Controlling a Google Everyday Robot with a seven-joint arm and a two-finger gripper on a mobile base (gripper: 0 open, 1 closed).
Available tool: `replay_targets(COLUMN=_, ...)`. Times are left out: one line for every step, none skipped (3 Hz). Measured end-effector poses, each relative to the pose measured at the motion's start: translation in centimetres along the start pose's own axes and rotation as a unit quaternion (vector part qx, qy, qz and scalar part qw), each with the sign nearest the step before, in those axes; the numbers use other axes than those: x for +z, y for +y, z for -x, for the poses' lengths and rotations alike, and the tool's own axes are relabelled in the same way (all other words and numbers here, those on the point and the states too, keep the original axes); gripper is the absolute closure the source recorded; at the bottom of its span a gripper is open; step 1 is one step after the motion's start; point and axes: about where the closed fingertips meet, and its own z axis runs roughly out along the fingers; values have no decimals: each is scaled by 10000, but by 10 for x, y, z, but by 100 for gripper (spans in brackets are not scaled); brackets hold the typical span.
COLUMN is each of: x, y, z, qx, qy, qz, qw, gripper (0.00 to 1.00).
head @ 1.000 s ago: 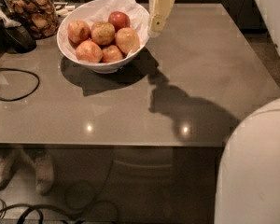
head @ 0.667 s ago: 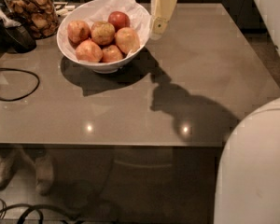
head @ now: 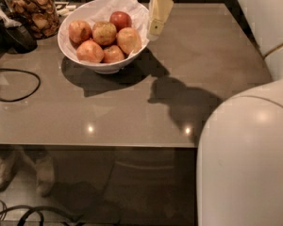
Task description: Pick apple from white bowl
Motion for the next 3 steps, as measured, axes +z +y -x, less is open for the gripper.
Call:
replay_targets(x=8, y=-14, z=1, qx=54, qy=-14, qz=-29, qw=10000, gripper=11)
replay_targets(x=12, y=-25, z=2, qx=79, qy=-50, qz=-70, qw=9999, gripper=11)
replay_targets(x=20, y=-32, z=8, qx=37, qy=-124, qz=-48, qw=9999, gripper=11)
